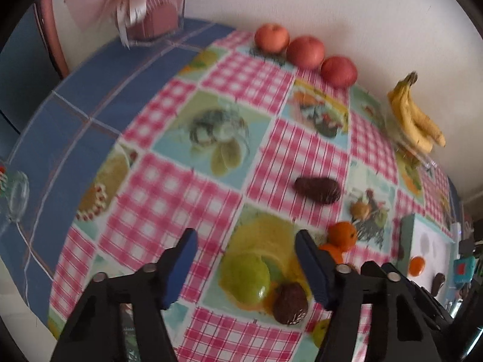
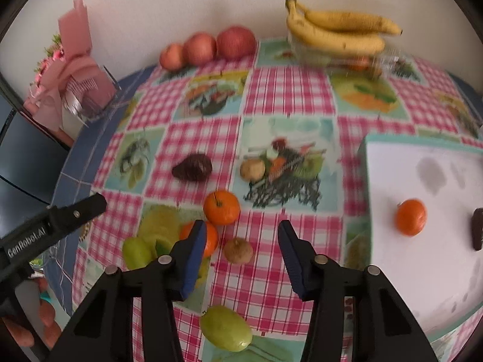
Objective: Organize fruits
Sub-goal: 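Grasp a green pear with the left tool while the right tool grasps a small brown fruit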
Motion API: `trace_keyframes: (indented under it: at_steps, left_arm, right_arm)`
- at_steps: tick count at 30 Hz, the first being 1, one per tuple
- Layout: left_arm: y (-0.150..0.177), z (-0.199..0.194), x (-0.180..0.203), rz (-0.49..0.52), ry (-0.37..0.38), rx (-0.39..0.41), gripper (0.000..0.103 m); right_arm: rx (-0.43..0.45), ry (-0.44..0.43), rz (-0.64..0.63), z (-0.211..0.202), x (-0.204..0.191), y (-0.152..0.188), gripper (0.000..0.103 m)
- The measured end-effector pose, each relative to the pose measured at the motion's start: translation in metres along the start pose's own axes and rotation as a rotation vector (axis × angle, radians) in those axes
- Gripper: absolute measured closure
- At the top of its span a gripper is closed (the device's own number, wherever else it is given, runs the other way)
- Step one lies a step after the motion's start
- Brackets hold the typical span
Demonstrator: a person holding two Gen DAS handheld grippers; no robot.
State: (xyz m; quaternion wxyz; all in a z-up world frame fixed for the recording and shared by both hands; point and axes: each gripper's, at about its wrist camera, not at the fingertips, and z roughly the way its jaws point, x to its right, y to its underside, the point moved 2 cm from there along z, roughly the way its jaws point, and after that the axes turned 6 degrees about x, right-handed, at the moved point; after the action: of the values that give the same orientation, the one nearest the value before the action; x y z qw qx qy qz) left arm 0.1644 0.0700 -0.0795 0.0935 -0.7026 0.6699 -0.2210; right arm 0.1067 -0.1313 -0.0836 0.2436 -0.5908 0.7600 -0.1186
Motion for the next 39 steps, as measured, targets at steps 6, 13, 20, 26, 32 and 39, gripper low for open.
trace_keyframes:
  at_steps: [6,13,20,26,32,39]
  left_arm:
    - [0.016,0.022,0.002,0.005,-0.017,-0.077,0.049]
    - [0.021,0.027,-0.005,-0.016,-0.013,-0.1,0.049]
    - [0.024,0.03,-0.002,-0.023,0.02,-0.12,0.051]
    - [0.028,0.036,0.004,-0.032,0.042,-0.142,0.062]
    - [0.025,0.027,0.0,-0.06,0.06,-0.105,0.062]
    - [0.013,0.002,0.008,-0.035,0.068,-0.025,0.062]
  right_arm:
    - [-0.044,0.012,-0.018,0.017,-0.003,0.009,0.061]
    - [-0.073,0.017,-0.031,0.03,-0.005,0.016,0.069]
    - [-0.086,-0.002,-0.017,0.035,-0.002,0.018,0.073]
    - [-0.078,-0.01,-0.017,0.032,-0.002,0.017,0.076]
    - [-0.068,-0.02,0.001,0.021,0.003,0.014,0.076]
    - [-0.038,-0.03,0.005,-0.002,0.01,0.006,0.076]
